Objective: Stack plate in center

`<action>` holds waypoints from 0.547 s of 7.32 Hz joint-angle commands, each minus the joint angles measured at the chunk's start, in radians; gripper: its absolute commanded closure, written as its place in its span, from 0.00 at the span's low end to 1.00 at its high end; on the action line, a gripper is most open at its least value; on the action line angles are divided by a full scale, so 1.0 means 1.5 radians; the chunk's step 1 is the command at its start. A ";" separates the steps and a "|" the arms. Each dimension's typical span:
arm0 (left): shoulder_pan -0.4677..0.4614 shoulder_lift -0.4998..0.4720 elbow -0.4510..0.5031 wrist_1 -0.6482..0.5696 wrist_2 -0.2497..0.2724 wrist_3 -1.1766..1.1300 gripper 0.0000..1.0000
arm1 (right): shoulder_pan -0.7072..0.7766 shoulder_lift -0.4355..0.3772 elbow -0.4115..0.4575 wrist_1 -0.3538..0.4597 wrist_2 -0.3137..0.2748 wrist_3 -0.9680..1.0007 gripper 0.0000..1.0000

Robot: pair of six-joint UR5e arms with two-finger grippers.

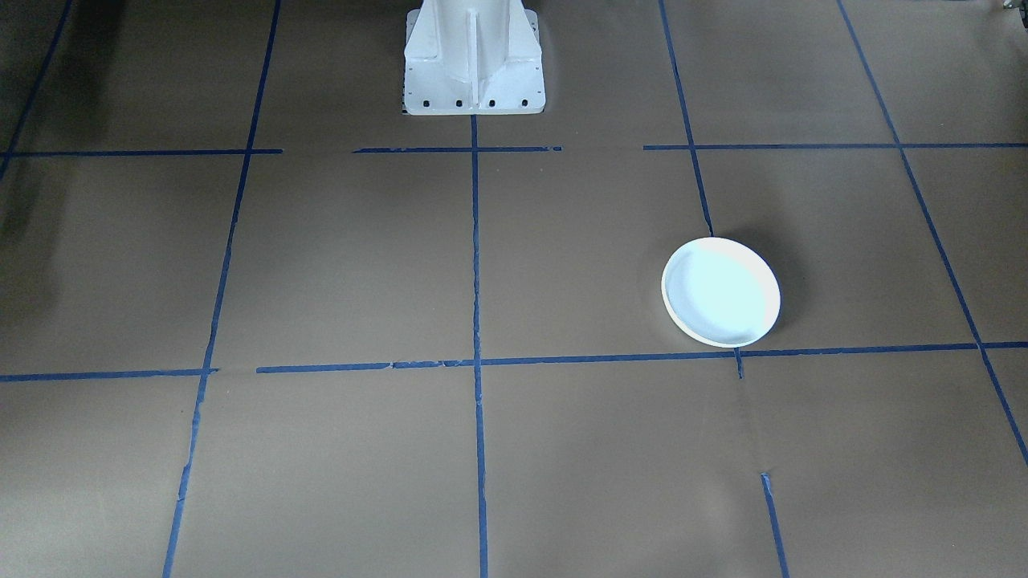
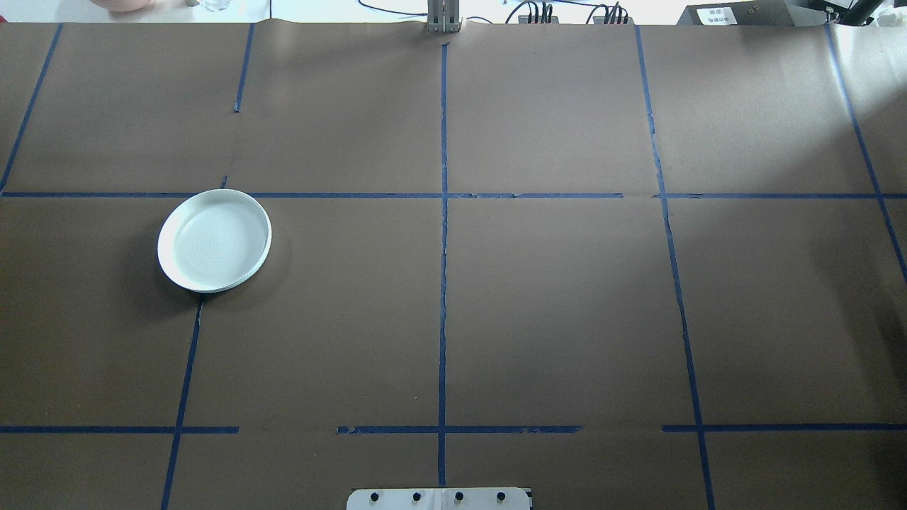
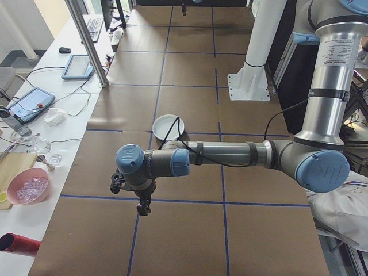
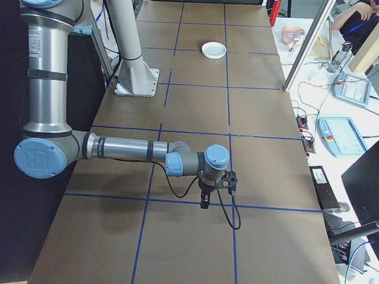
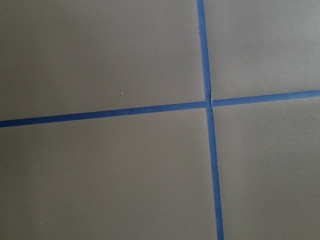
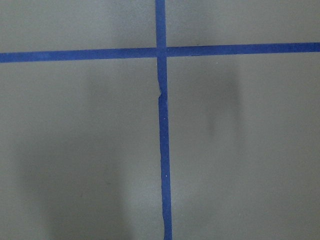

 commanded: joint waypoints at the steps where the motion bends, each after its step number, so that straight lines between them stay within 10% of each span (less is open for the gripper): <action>1: -0.019 0.003 0.008 -0.010 -0.002 -0.035 0.00 | 0.000 0.000 0.000 0.000 0.000 0.000 0.00; 4: -0.030 0.007 -0.011 -0.020 -0.001 -0.036 0.00 | 0.000 0.000 0.000 0.000 0.000 0.000 0.00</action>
